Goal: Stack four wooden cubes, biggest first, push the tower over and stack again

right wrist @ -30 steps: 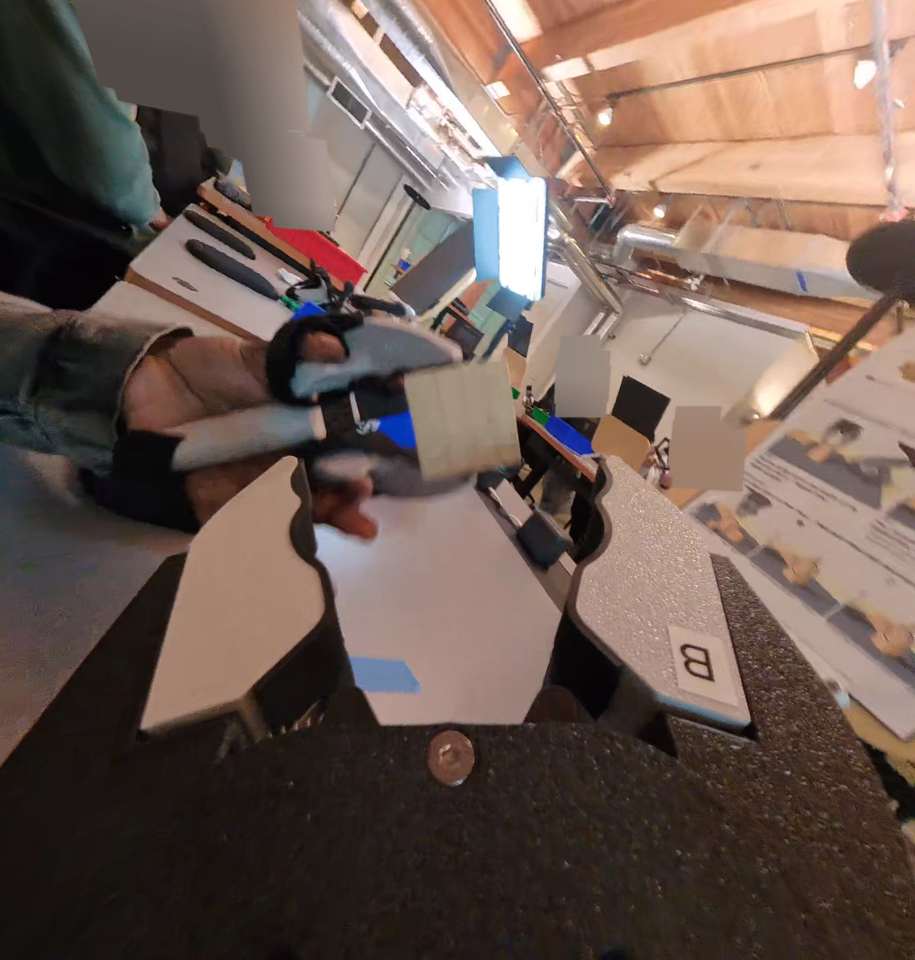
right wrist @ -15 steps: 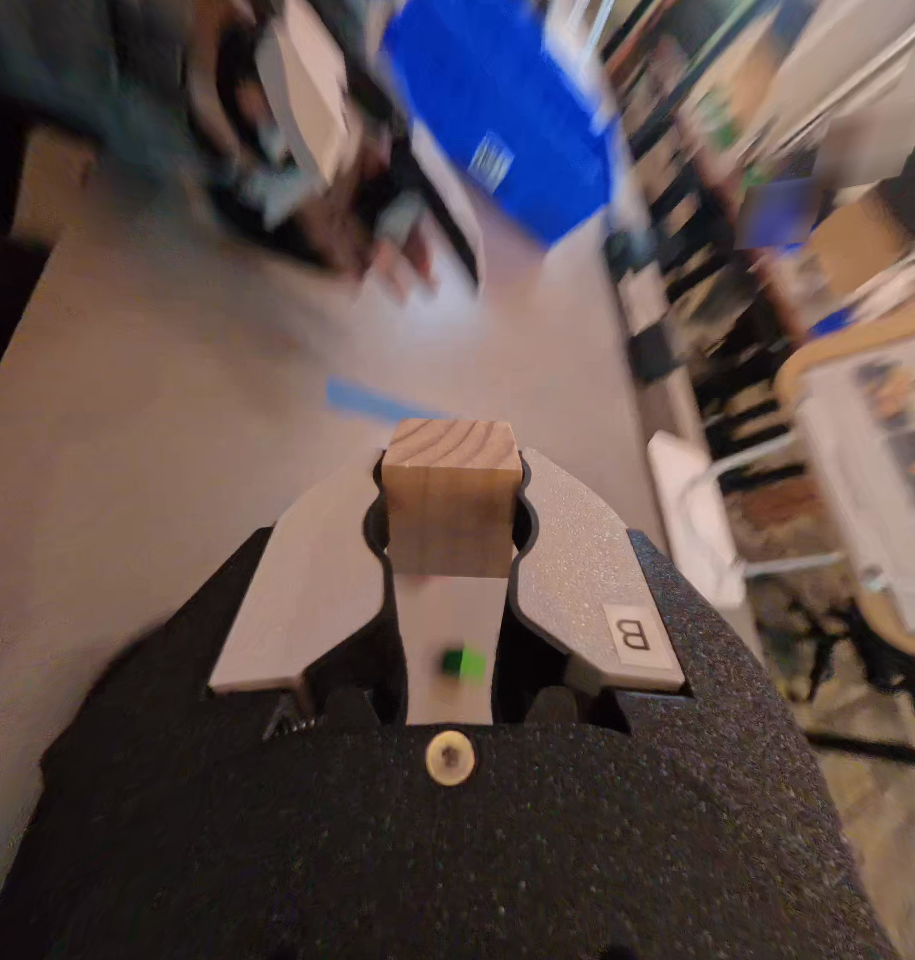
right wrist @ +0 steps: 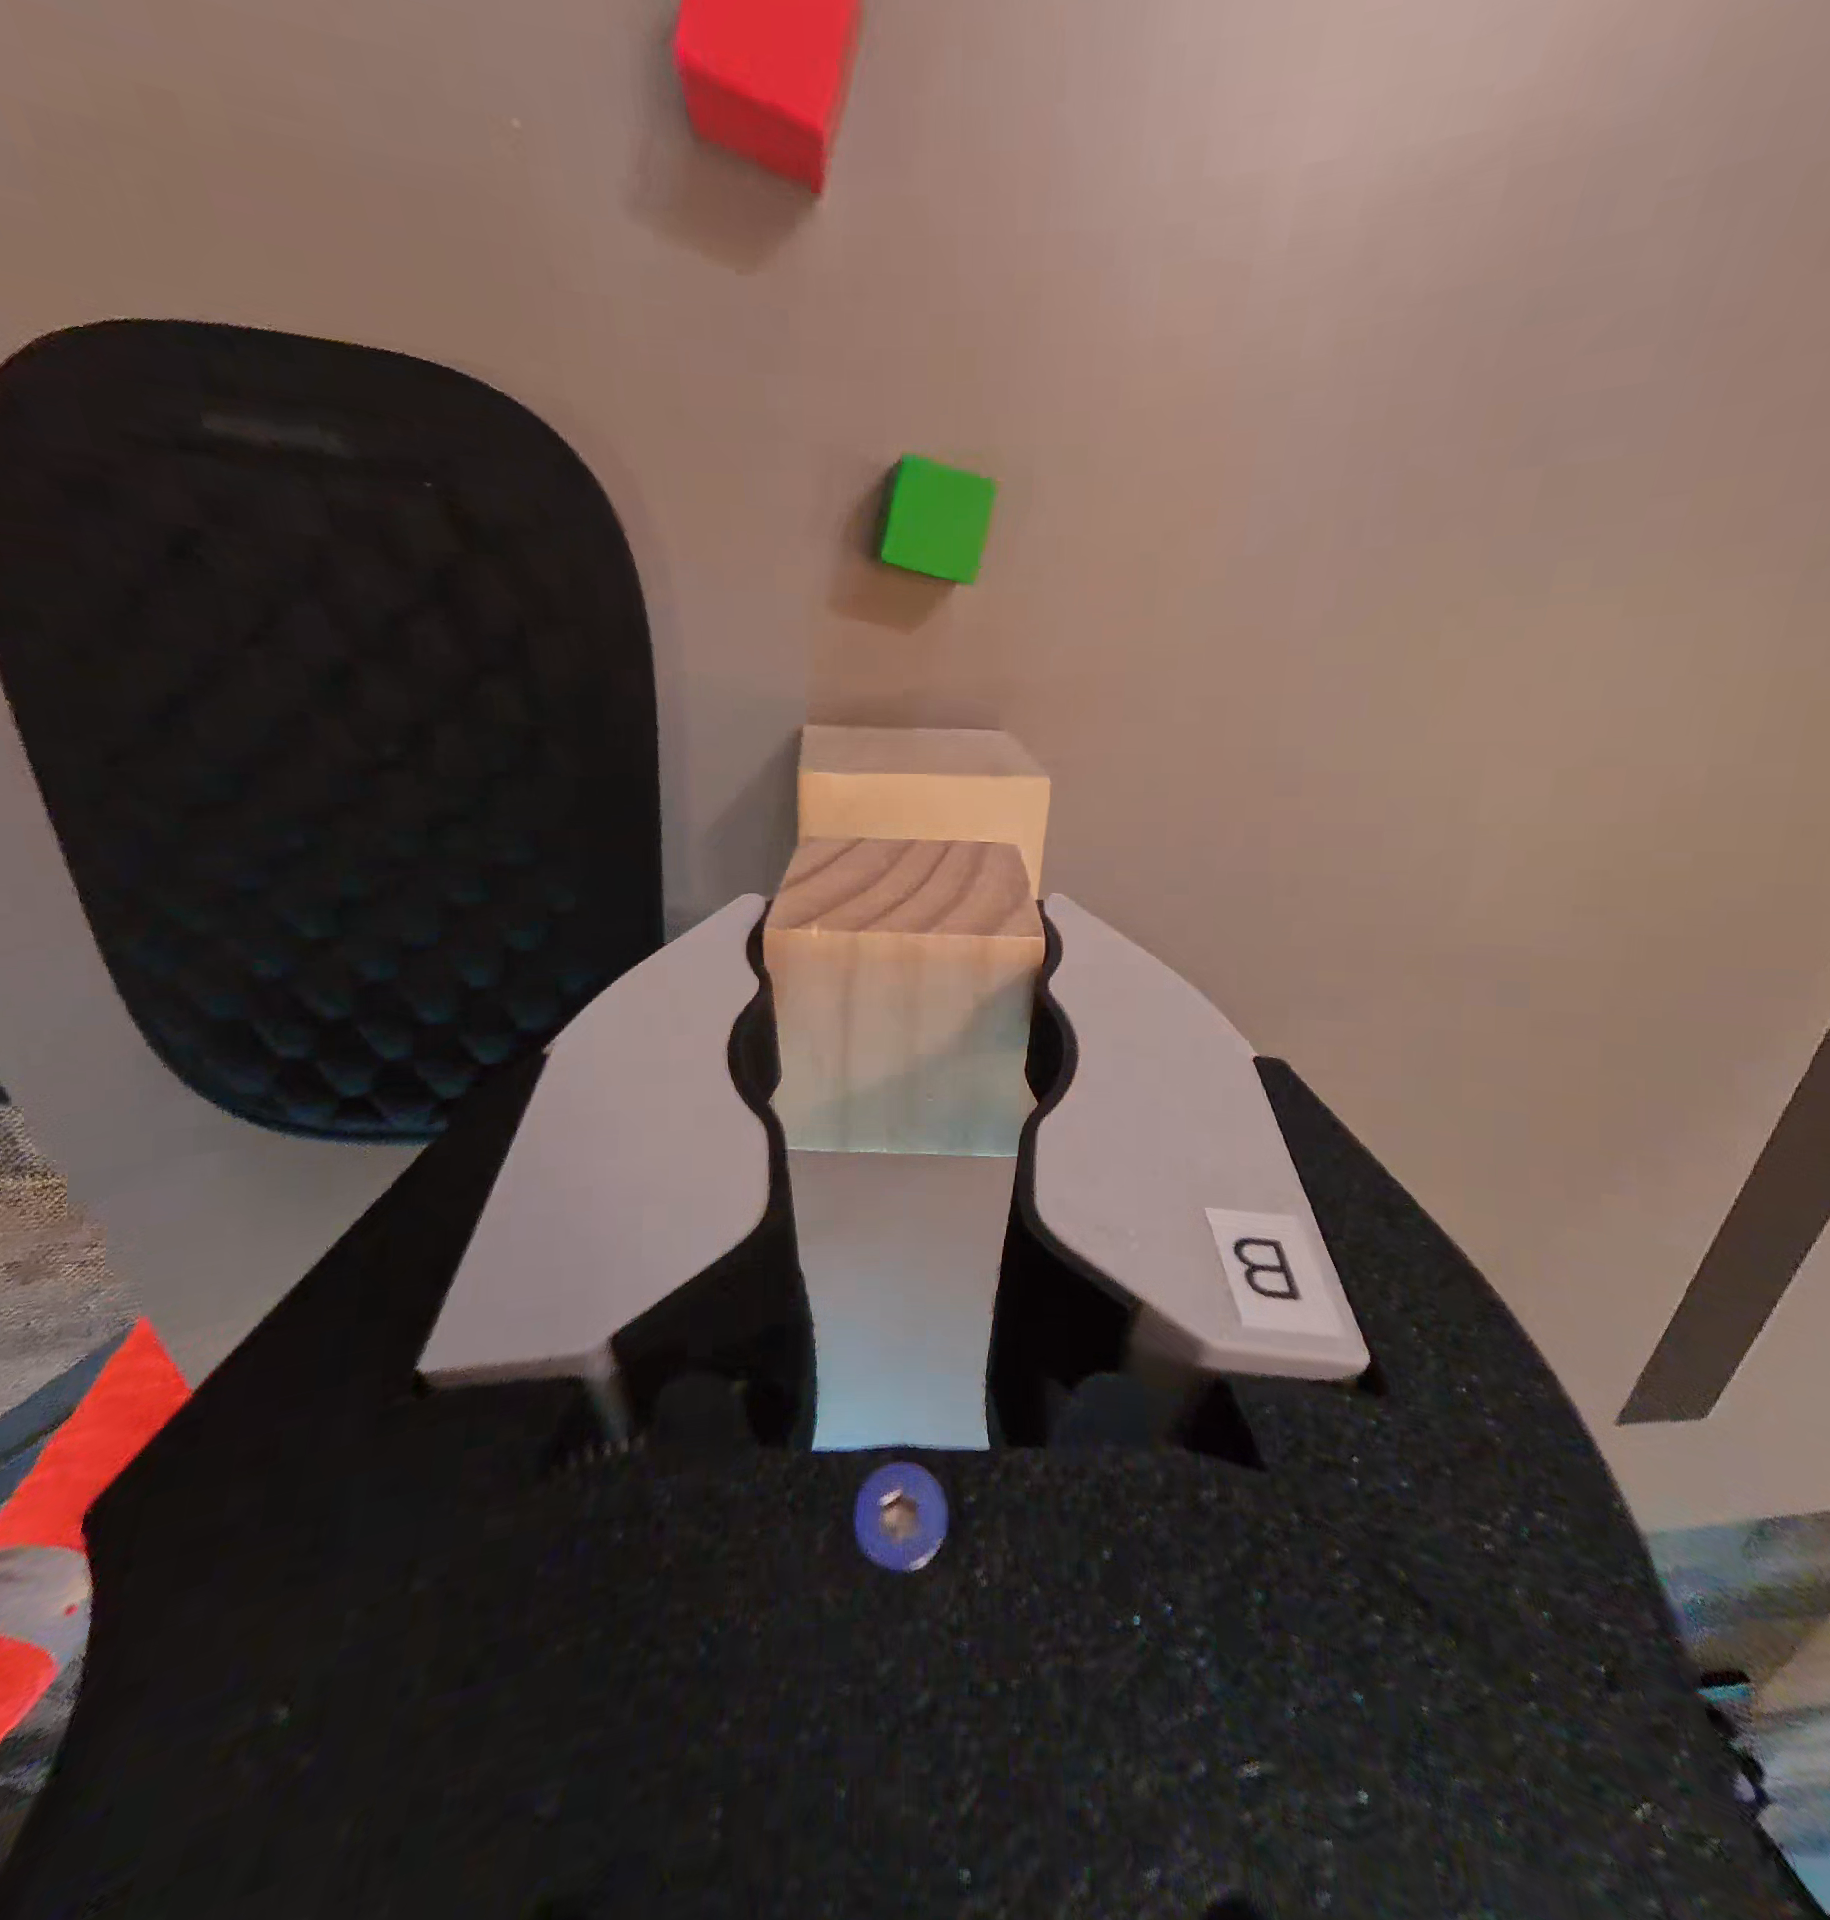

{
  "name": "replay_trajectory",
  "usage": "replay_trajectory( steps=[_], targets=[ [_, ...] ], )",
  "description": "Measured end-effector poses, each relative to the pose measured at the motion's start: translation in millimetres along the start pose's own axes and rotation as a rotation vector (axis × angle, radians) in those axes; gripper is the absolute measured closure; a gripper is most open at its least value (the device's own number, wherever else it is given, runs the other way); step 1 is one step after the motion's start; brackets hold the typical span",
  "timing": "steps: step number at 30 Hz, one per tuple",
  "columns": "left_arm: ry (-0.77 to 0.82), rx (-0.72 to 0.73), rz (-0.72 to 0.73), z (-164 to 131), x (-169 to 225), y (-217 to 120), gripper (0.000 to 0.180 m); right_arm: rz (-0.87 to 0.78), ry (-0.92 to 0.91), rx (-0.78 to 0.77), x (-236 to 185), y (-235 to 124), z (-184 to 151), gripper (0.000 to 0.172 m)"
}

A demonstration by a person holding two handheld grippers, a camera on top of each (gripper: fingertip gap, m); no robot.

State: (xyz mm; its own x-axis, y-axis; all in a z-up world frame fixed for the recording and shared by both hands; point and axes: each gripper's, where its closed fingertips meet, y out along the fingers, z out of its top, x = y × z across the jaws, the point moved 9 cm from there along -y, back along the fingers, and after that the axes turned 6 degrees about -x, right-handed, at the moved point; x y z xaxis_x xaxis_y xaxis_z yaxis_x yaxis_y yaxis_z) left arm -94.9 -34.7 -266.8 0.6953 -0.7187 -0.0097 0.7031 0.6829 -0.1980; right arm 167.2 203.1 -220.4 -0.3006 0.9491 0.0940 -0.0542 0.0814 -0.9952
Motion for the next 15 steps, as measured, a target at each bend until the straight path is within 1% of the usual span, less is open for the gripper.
replay_trajectory(
  steps=[4,9,15],
  targets=[
    [-0.019,-0.017,-0.014,-1.0,-0.7,1.6,0.076,0.049,0.014,-0.017,7.7,9.8,-1.1,0.127],
    [-0.014,-0.022,-0.02,-1.5,-0.2,2.8,0.076,0.094,0.023,0.01,10.9,12.4,0.4,0.127],
    [-0.024,-0.029,-0.025,-1.4,-1.6,4.4,0.076,0.111,0.028,0.001,11.5,16.1,1.2,0.127]
  ],
)
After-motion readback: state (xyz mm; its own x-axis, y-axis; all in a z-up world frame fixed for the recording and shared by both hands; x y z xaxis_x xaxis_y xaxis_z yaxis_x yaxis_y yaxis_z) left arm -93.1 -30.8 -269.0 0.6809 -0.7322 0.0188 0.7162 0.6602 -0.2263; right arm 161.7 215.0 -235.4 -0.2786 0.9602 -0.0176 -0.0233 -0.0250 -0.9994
